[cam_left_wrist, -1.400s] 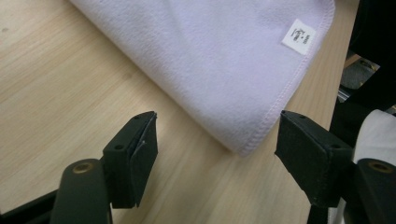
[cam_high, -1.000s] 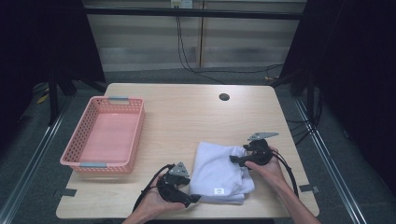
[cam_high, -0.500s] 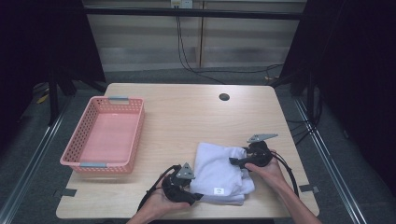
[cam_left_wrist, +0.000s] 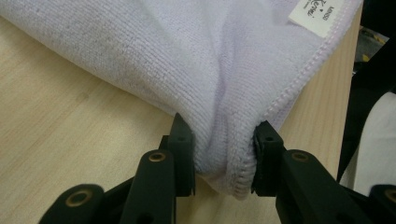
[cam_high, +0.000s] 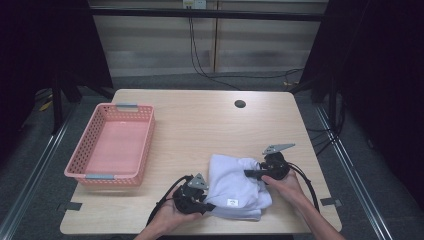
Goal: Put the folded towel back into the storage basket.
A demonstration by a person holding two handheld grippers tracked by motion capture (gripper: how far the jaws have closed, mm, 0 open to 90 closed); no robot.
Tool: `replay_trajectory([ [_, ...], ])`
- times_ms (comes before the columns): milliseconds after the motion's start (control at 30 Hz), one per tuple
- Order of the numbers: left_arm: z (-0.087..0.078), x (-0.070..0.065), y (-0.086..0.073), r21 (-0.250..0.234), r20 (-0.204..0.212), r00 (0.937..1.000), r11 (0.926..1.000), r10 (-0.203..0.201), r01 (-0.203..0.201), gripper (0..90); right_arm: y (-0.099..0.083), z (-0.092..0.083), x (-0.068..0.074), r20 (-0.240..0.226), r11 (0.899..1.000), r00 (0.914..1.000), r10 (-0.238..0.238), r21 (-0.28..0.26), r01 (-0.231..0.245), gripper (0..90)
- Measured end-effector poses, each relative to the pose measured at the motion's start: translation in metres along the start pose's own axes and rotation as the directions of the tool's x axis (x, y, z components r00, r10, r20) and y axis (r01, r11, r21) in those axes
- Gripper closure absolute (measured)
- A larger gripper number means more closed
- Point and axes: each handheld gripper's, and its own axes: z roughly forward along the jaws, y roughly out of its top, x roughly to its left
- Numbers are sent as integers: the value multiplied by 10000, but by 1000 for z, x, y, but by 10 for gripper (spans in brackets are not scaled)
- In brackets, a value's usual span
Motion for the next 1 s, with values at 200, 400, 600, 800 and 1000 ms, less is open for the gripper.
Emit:
replay_trajectory([
  [200,-2,2,1,-99,122,9998,9998,-143,144,680,3,-2,2,64,10000,10000,55,-17,-54,671],
  [400,-11,-1,6,-732,662,9974,9967,-292,341,696,9,-9,3,15,9993,9996,296,-241,-296,683],
  [600,-21,-3,15,-1094,563,9984,9939,-86,147,701,22,-17,3,-101,9977,9996,265,-622,-271,685],
  [800,-34,-1,21,-1494,616,9981,9886,-76,168,702,35,-25,2,-344,9953,9992,208,-942,-240,686],
  [1000,-48,5,29,-1878,480,9988,9822,-2,92,701,49,-25,1,-487,9922,9987,136,-1227,-195,687],
])
